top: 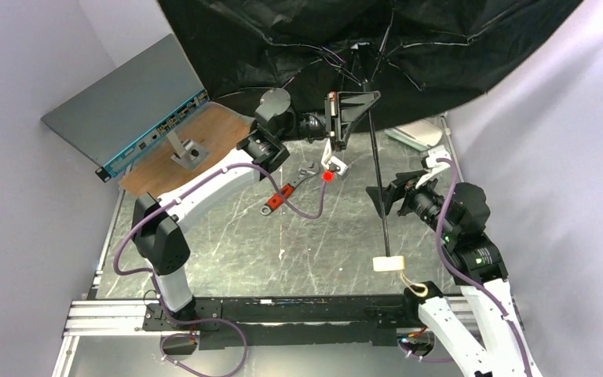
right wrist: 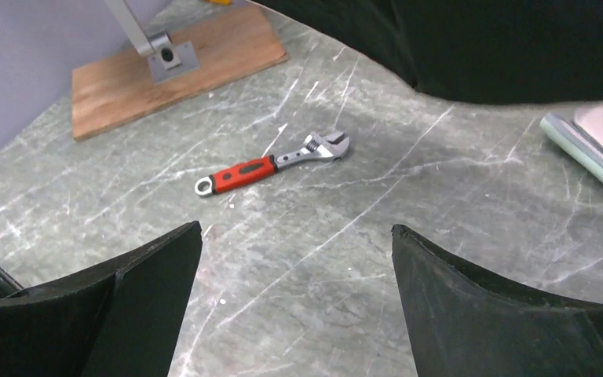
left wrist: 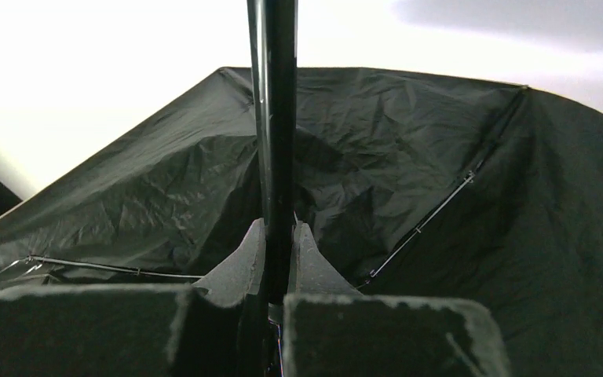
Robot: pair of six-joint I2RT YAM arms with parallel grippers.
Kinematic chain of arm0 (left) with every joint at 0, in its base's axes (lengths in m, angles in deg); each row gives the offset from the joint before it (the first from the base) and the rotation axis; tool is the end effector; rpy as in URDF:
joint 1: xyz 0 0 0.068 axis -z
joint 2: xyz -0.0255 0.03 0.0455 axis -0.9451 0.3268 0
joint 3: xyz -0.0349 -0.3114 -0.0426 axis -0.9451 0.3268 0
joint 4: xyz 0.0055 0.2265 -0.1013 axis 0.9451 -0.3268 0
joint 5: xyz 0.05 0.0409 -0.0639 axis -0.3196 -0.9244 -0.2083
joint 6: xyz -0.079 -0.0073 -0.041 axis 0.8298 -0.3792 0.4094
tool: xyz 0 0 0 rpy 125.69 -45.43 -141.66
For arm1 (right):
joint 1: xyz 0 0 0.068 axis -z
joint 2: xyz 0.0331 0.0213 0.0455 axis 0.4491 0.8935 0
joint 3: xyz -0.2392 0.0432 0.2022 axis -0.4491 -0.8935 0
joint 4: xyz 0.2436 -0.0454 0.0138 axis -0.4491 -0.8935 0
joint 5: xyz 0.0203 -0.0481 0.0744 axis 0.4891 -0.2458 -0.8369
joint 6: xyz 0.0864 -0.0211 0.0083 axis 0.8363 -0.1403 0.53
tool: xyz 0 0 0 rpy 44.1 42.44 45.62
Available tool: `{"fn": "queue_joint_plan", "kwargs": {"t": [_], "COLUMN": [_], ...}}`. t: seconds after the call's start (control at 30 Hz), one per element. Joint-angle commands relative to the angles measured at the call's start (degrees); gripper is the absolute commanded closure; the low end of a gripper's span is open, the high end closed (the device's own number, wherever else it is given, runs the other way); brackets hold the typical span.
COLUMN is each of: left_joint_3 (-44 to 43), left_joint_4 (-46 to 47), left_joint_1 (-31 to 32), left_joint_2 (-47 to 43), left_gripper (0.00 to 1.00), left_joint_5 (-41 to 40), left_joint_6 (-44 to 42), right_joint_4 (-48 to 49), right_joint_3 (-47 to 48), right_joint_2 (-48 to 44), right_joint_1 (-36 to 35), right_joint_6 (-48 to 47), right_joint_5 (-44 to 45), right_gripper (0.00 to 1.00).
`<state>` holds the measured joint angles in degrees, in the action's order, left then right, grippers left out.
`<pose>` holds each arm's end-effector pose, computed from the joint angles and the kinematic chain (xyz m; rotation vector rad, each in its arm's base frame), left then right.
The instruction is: Open the umbrella
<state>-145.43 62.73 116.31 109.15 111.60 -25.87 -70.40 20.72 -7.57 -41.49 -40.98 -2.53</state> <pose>0.2641 -0.3496 0.5085 1.3032 -0.2257 0.1818 0.1039 0.0516 0.3849 -0.3603 1.7099 0.5176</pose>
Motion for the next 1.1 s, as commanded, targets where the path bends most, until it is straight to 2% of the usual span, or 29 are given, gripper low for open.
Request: {"fn": "queue_joint_plan", "kwargs": {"t": [0.0,0.1,0.23,0.37,0.47,0.67,0.8,1.07], "left_joint_3": [-3.1,-5.6,-15.8,-29.6,-34.1,-22.0,-17.9,-12.1], "left_joint_4": [-0.9,-5.8,-12.8,-17.0,-20.6,-20.9,-19.3,-16.6], "left_joint_1": [-0.9,0.5,2.6,2.3,-0.3,-9.1,-13.9,-17.6], "left_joint_2": [-4.5,-4.7,-0.3,6.4,7.0,-2.8,-6.5,-10.5], "left_gripper": [1.0,1.0,1.0,1.0,1.0,1.0,1.0,1.0], "left_joint_5": [1.3,2.3,2.9,0.2,-0.9,-3.0,-3.8,-1.3], "left_joint_6": [-20.6,-27.9,-37.7,-42.8,-44.3,-44.9,-42.3,-41.9], "right_joint_4": [2.7,4.2,4.2,4.7,4.4,6.0,7.5,7.7], "right_joint_3": [4.6,6.0,6.5,7.1,10.0,16.7,23.1,30.2], "right_joint_2": [0.7,1.3,2.7,3.2,4.9,8.2,12.2,22.6], "right_joint_1": [0.1,0.4,0.9,2.2,3.2,3.6,3.7,3.5], "right_joint_6": [3.6,2.5,2.7,4.9,5.0,6.3,8.7,18.5], "right_joint_5": [4.3,6.5,12.6,8.7,5.5,0.5,-4.0,-33.8], "right_gripper": [0.08,0.08,0.08,0.12,0.15,0.15,0.11,0.11]}}
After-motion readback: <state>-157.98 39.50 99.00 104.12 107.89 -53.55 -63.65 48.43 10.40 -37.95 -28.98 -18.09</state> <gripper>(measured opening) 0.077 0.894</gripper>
